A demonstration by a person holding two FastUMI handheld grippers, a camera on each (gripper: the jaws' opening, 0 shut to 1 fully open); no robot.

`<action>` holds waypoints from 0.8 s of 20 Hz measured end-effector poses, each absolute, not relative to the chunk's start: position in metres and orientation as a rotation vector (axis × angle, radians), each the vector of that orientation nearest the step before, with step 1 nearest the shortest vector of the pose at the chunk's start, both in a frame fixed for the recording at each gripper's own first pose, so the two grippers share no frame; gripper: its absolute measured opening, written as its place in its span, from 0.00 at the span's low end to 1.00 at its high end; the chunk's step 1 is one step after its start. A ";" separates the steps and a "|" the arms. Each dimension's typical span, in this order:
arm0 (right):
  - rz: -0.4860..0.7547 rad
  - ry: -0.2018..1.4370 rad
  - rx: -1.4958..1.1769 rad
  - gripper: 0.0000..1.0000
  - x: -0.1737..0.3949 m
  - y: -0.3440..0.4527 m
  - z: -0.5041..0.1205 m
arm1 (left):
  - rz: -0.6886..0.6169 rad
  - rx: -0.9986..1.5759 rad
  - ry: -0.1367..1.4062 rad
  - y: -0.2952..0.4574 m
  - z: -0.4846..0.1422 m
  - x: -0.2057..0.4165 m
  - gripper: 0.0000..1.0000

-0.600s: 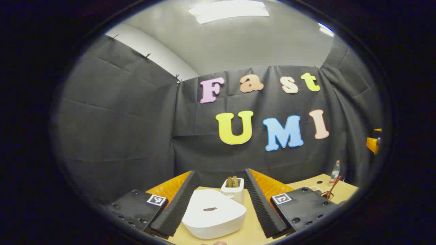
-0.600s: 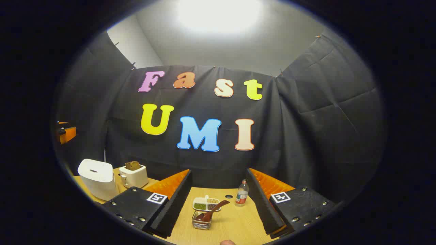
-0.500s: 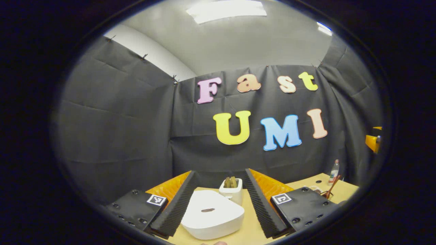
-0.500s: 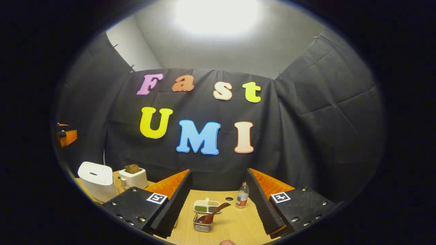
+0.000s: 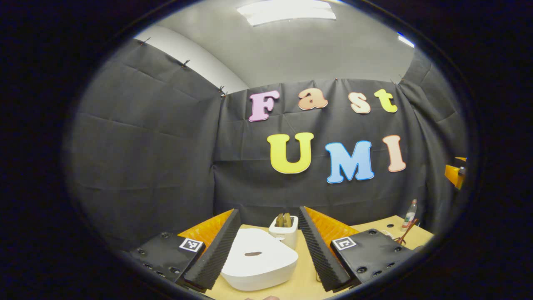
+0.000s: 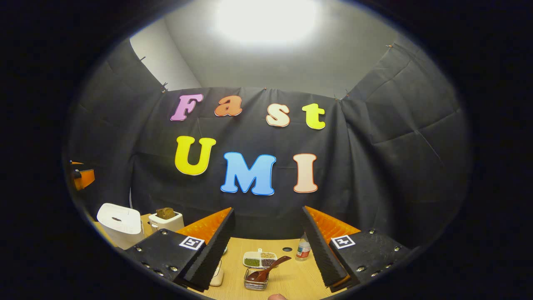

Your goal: Close the left gripper, press the button to open the rice cooker; take a wooden spoon from the chopstick holder with the right hand, scoop a spoonful of rice and pour it into the rice cooker, then put the wooden spoon back into the chopstick holder.

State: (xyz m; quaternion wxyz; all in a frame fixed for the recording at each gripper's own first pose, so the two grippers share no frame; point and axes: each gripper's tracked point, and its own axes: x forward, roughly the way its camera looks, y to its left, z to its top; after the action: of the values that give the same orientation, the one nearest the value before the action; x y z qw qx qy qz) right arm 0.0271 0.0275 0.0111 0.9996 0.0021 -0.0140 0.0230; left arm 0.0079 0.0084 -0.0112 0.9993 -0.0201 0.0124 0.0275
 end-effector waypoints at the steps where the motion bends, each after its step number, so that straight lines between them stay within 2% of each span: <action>1: 0.057 -0.024 0.003 0.95 0.028 0.031 0.010 | 0.061 -0.037 0.022 0.011 -0.008 0.009 0.99; 16: 0.105 -0.019 0.028 0.95 0.040 0.039 0.007 | 0.089 0.008 -0.035 0.008 0.010 0.010 0.97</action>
State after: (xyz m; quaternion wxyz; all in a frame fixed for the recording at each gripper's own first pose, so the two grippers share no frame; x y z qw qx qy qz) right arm 0.0403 0.0395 0.0071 0.9985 0.0139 -0.0097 0.0523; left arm 0.0103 0.0077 0.0097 0.9988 0.0039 -0.0176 0.0444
